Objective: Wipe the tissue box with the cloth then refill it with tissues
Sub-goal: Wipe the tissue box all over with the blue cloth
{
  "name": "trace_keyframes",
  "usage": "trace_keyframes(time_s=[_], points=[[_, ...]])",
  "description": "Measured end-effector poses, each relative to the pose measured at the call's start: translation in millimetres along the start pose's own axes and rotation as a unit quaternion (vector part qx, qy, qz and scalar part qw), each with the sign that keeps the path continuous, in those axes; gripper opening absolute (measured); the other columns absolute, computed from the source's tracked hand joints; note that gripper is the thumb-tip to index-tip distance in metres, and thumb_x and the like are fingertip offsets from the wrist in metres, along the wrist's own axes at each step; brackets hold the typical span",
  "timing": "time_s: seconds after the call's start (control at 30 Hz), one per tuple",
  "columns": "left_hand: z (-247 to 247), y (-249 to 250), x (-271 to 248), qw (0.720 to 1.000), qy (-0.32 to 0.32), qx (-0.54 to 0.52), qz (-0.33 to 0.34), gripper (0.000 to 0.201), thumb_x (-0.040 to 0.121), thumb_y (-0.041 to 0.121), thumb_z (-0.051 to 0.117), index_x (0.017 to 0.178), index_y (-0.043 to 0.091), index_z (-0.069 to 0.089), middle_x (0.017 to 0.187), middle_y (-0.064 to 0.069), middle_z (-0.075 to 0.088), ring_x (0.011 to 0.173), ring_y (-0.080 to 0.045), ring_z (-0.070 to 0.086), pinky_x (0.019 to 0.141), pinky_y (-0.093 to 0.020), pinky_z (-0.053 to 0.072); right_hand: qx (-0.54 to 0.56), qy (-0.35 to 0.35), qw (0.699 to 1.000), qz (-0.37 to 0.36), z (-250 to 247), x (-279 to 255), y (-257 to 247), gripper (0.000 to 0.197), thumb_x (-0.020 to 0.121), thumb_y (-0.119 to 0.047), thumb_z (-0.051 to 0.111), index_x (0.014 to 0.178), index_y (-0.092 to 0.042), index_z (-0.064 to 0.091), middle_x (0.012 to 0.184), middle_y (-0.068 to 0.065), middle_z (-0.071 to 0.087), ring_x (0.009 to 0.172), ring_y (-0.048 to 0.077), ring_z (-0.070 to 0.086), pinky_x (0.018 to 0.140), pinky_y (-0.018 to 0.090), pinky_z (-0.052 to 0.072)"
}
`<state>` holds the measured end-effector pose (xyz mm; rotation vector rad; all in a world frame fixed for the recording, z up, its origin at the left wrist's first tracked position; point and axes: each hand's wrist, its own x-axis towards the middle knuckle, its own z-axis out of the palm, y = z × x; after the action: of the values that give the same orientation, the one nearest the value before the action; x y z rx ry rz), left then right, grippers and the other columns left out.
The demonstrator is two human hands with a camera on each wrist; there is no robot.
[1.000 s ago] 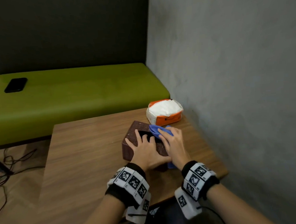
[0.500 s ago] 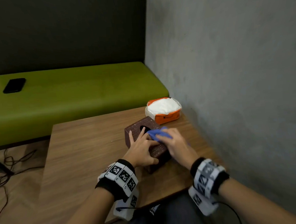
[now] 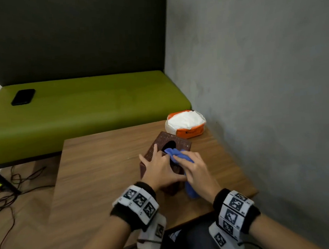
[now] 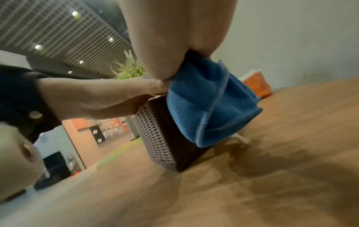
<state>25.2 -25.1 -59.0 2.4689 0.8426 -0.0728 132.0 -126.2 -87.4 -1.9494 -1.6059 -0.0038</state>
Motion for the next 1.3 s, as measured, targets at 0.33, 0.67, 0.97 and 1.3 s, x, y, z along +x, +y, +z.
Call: trace_keyframes(time_s=[0.33,0.67,0.97,1.3], points=[[10,-11,1,0.994,0.1,0.038,0.005,0.066,0.072,0.044,0.065,0.132,0.02,0.051,0.131,-0.004,0.057,0.148,-0.014,0.005,0.113,-0.06,-0.009,-0.116,-0.023,0.992,0.049,-16,16,30,0.052,0.067,0.022,0.057,0.112,-0.002,0.062,0.118,0.025,0.059,0.103,0.042,0.054,0.091,0.047,0.048],[2,-22,6,0.996,0.083,0.011,0.039,0.065,0.07,0.039,0.071,0.129,0.02,0.054,0.145,-0.007,0.044,0.147,-0.009,0.004,0.114,-0.055,-0.011,-0.113,-0.049,0.992,0.023,-26,-1,26,0.051,0.058,0.024,0.061,0.102,-0.002,0.067,0.108,0.025,0.063,0.088,0.041,0.059,0.081,0.046,0.053],[1,-23,7,0.996,0.078,0.003,0.045,0.063,0.068,0.037,0.072,0.127,0.022,0.056,0.149,-0.011,0.038,0.147,-0.01,0.004,0.115,-0.054,-0.011,-0.085,-0.026,0.994,0.07,-30,4,31,0.045,0.067,0.023,0.055,0.103,-0.001,0.067,0.11,0.024,0.061,0.094,0.041,0.056,0.084,0.046,0.05],[0,-26,8,0.997,0.069,0.001,0.047,0.064,0.068,0.036,0.073,0.127,0.021,0.056,0.151,-0.011,0.034,0.147,-0.009,0.003,0.115,-0.052,-0.013,-0.08,-0.017,0.992,0.1,-32,11,28,0.04,0.075,0.019,0.05,0.106,0.001,0.066,0.114,0.024,0.059,0.099,0.04,0.053,0.089,0.045,0.047]])
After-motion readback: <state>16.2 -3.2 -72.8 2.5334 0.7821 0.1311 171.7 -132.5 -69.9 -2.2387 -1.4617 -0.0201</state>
